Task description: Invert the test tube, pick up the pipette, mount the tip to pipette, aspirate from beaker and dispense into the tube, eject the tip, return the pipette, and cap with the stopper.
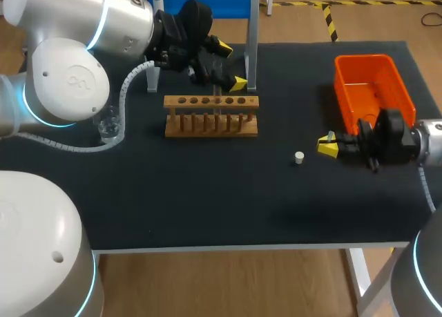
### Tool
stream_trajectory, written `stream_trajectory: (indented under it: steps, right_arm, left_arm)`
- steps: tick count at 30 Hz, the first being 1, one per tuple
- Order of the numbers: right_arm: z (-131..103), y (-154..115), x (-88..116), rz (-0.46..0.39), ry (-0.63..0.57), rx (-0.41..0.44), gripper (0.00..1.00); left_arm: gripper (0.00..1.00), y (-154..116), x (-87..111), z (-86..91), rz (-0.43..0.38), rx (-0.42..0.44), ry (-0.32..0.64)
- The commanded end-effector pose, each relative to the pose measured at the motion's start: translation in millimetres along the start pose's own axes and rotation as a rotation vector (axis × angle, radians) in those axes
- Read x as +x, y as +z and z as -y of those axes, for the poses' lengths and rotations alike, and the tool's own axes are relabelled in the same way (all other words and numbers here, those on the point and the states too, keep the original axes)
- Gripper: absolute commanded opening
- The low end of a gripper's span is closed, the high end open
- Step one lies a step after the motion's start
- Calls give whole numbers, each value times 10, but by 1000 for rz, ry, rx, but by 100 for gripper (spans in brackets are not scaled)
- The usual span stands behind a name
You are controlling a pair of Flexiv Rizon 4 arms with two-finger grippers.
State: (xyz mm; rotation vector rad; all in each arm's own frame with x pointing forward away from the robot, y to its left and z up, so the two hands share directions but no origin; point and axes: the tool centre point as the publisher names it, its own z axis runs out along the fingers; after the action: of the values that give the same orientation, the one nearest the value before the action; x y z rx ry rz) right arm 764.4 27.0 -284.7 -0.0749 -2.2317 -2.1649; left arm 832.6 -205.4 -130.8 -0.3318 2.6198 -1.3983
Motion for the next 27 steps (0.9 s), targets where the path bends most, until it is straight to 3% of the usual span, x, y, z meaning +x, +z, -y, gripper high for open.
stream_trajectory:
  steps: [1, 17, 22, 27]
  right_arm:
    - [-18, -6, 11, 2, 0, 4, 0]
    - [-18, -6, 11, 2, 0, 4, 0]
    - [-18, -6, 11, 2, 0, 4, 0]
    - [-18, -6, 11, 2, 0, 4, 0]
  left_arm:
    - [100, -11, 0, 3, -1, -4, -1]
    - [100, -11, 0, 3, -1, -4, -1]
    - [100, -179, -298, -250, 56, -32, -72]
    - [100, -431, -625, -504, 184, -57, -164]
